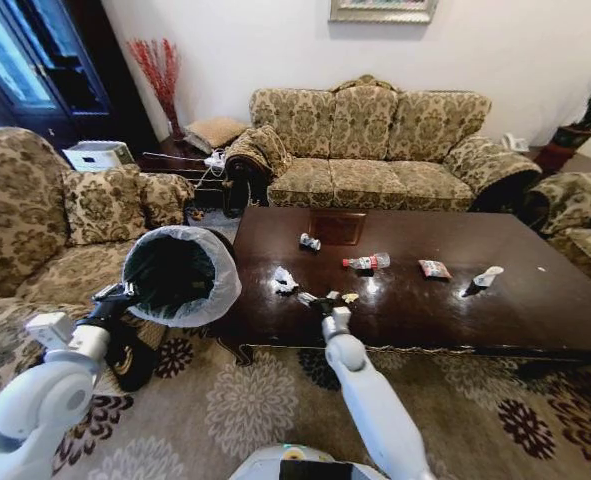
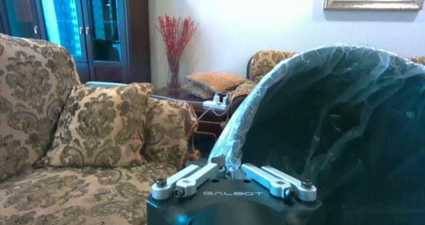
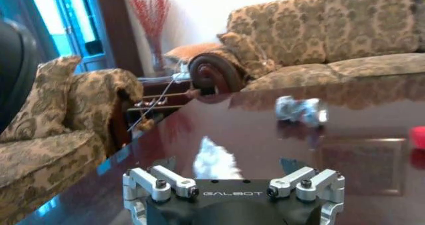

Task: Move to the front of the table and place the trash on the table into the trash bin.

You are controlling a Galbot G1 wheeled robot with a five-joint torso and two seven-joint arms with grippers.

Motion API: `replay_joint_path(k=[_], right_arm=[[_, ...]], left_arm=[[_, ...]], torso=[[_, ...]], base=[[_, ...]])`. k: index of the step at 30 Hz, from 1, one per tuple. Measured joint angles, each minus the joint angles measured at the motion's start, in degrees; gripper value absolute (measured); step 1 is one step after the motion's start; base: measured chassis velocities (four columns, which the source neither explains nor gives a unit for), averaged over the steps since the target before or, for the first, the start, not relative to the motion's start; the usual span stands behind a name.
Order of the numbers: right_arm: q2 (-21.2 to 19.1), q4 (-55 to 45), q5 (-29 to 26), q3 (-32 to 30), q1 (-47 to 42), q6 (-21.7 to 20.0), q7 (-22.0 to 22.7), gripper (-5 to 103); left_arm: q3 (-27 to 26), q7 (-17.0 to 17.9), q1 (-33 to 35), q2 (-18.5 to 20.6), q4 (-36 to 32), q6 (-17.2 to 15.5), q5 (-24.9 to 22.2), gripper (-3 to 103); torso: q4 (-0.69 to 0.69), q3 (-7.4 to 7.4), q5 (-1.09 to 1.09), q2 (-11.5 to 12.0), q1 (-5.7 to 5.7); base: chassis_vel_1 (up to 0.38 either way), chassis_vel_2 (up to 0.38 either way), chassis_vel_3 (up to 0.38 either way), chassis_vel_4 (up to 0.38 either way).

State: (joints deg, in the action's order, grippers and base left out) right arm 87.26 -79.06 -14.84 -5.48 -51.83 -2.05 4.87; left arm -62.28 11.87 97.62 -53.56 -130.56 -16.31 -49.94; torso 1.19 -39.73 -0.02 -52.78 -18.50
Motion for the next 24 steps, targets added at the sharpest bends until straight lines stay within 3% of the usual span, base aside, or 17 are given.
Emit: replay_joint_path(k=[8, 11, 13, 16, 22, 24], right_arm=[[4.7, 9.7, 2.3, 1.7, 7.2, 0.3, 2.1, 97], [5.0, 13.6, 1.4, 1.6, 9.6, 0.0, 2.1, 90], [5.0, 17.5, 1.4, 1.4, 11.6, 0.0, 2.5, 79], [5.0, 19.0, 1.6, 1.4, 12.2, -0.3, 2.7, 74], [5.0, 19.9, 2.0, 1.4, 12.3, -0.4, 1.3, 47], [5.0, 19.8, 2.0, 1.4, 12.1, -0.4, 1.0, 47]], left_arm=[[-0.1, -0.3, 0.7, 0.5, 0.9, 0.1, 0.0, 0], [0.3, -0.3, 0.4, 0.6, 1.2, 0.2, 0.0, 0], [0.5, -0.3, 0.1, 0.6, 1.2, 0.1, 0.0, 0], [0.5, -0.2, 0.2, 0.6, 1.2, 0.1, 0.1, 0], [0.9, -0.3, -0.2, 0.4, 1.8, 0.2, 0.2, 0], [1.0, -0.3, -0.2, 0.4, 1.8, 0.1, 0.2, 0]], torso=[[-0.03, -0.01, 0.03, 0.0, -0.04], [-0.02, -0.01, 0.0, 0.0, -0.03], [-0.02, -0.01, 0.0, 0.0, -0.02], [-0.02, -0.01, 0.02, 0.0, -0.03], [-0.03, -0.01, 0.02, 0.0, -0.03], [-0.03, -0.01, 0.02, 0.0, -0.03]], base=[[0.0, 0.0, 0.0, 0.0], [0.0, 0.0, 0.0, 0.0], [0.0, 0.0, 0.0, 0.0], [0.0, 0.0, 0.0, 0.0], [0.0, 0.0, 0.0, 0.0], [0.0, 0.0, 0.0, 0.0]])
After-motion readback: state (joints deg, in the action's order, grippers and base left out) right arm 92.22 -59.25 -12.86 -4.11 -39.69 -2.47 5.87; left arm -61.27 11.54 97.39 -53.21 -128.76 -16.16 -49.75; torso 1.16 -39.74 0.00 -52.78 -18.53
